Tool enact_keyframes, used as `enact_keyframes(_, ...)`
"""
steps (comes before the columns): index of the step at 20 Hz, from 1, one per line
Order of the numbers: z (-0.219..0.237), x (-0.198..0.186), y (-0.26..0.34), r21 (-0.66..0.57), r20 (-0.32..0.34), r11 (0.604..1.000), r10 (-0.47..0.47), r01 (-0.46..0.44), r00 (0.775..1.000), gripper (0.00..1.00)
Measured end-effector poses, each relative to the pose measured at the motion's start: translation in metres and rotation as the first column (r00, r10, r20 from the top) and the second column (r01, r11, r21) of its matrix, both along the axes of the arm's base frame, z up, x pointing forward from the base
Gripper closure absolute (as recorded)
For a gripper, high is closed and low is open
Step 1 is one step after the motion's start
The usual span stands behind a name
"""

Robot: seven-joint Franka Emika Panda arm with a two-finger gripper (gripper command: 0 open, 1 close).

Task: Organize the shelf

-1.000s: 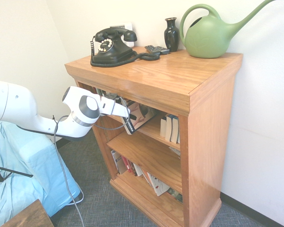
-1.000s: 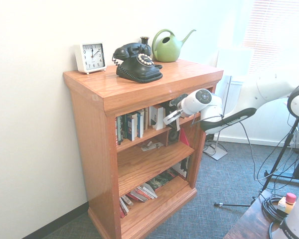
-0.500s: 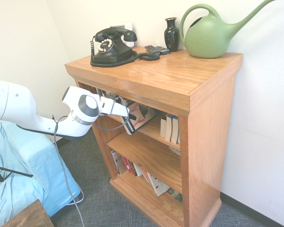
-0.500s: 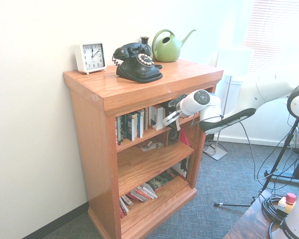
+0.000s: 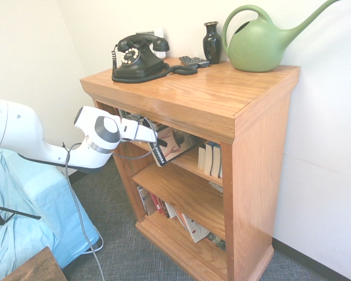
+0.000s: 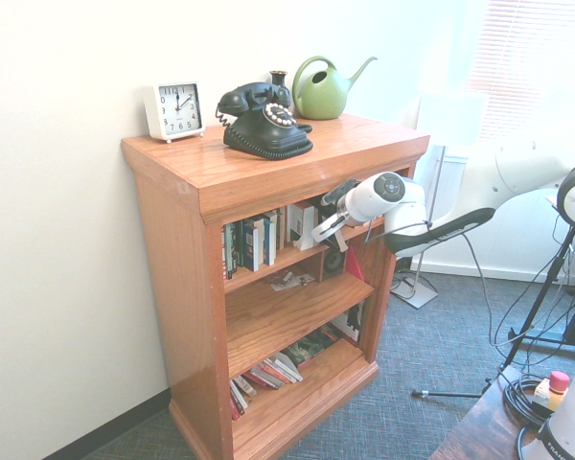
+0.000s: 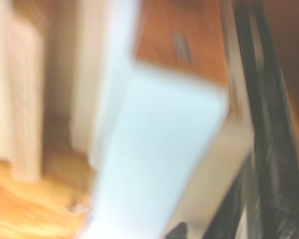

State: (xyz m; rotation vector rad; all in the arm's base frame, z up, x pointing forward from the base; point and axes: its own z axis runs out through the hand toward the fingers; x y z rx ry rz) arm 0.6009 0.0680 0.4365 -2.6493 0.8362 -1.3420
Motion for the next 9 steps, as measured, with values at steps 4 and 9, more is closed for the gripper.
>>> enact_keyframes(4, 0.001, -0.036, 0.001, -0.001, 0.004, 1.000, 0.005, -0.005, 1.000, 0.00)
enact_keyframes(9, 0.009, -0.087, -0.006, 0.043, 0.018, 0.999, 0.005, -0.006, 1.000, 0.00)
